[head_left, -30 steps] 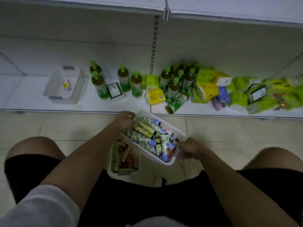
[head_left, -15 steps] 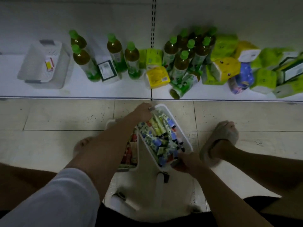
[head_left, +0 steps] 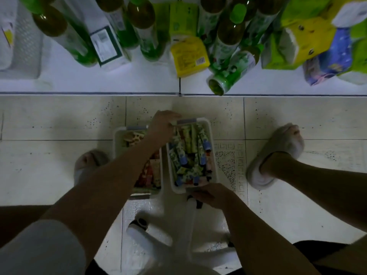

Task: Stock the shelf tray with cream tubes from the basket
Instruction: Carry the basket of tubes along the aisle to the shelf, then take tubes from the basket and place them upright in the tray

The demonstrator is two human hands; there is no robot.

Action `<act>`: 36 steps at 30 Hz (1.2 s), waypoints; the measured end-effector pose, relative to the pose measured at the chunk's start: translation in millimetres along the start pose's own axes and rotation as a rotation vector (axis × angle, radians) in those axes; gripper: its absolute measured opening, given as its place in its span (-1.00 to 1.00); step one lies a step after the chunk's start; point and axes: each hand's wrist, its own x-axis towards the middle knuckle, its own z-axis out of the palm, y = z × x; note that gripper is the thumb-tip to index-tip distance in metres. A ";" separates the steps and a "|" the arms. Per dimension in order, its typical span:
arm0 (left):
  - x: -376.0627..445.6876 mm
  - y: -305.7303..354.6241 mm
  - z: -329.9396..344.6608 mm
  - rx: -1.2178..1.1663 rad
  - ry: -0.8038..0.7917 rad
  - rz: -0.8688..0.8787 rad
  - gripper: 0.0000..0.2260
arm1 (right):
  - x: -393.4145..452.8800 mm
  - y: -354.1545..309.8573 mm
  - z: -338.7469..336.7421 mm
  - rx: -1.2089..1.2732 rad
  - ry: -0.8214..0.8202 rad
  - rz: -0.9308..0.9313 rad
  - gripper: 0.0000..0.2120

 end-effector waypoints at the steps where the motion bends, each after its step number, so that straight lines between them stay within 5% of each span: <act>1: -12.7 -6.9 -12.3 -0.017 0.147 -0.046 -0.61 | -4.2 -1.9 -1.5 -0.058 0.001 0.020 -0.79; 6: -93.3 -54.2 -64.3 -0.111 0.418 -0.517 -0.71 | -22.0 -28.5 -5.4 -0.750 0.320 -0.031 -0.60; 9: -131.7 -72.2 -70.8 -0.098 0.249 -0.800 -0.80 | -21.2 -43.5 0.8 -0.755 0.476 -0.332 -0.64; 12: -145.1 -82.4 -57.7 -0.402 0.082 -0.915 -0.91 | -21.3 -48.2 6.2 -0.741 0.454 -0.447 -0.74; 16: -142.2 -99.9 -45.2 -0.551 0.059 -0.924 -0.66 | -21.3 -43.3 5.3 -0.725 0.432 -0.503 -0.83; 22: -124.1 -103.9 -36.7 -0.611 0.080 -0.878 -0.59 | -20.1 -49.1 4.1 -0.550 0.394 -0.450 -0.97; 36: -54.8 -60.5 -41.4 -0.842 -0.038 -0.678 -0.37 | -37.4 -112.7 -13.5 -0.173 0.413 -0.525 -0.72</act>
